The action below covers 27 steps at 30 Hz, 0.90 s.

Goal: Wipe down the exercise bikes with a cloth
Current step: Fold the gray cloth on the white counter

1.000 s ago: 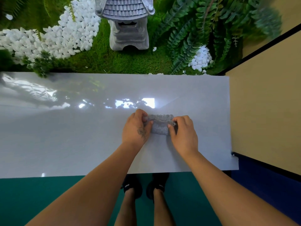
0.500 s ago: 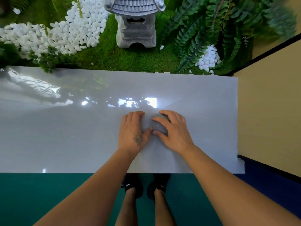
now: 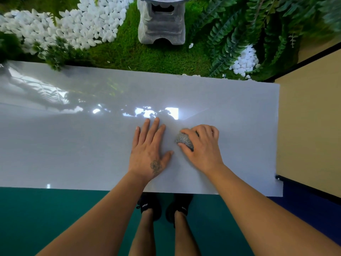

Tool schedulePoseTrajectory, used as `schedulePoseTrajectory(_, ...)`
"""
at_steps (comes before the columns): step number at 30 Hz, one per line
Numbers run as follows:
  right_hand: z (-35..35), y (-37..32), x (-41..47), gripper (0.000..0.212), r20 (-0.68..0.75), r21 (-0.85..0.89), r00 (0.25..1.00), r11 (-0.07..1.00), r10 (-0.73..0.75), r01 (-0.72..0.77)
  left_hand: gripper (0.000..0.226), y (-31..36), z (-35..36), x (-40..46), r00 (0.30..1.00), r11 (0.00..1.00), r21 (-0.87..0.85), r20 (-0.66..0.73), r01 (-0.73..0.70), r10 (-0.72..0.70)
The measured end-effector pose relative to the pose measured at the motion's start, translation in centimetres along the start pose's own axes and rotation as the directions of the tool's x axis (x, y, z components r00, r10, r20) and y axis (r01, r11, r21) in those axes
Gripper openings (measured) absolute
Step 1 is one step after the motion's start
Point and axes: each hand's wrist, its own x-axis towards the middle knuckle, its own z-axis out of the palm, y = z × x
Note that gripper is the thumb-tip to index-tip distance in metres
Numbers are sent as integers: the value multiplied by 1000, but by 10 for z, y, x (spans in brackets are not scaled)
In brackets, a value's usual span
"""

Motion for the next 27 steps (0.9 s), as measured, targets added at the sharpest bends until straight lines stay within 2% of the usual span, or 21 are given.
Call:
schedulePoseTrajectory(4, -4, -3, -7, 36, -9, 55, 998, 997, 58, -57, 84, 2, -7, 0, 1000, 1000, -28, 8, 12, -11)
schedulePoseTrajectory(7, -15, -11, -8, 38, 30, 96, 999, 994, 42, -45, 85, 3, -17, -3, 1000, 999, -43, 12, 20, -19)
schedulePoseTrajectory(13, -64, -45, 0, 40, 103, 201, 990, 973, 98, -117, 89, 10, -63, -15, 998, 996, -71, -44, 49, -52)
schedulePoseTrajectory(22, -156, -117, 31, 40, 50, 223, 998, 974, 23, -33, 90, 11, -177, -31, 984, 993, -90, -157, 74, -88)
schedulePoseTrajectory(27, -210, -169, 50, 41, 16, 210, 994, 973, -105, 99, 90, -3, -255, -58, 957, 986, -114, -249, 122, -147)
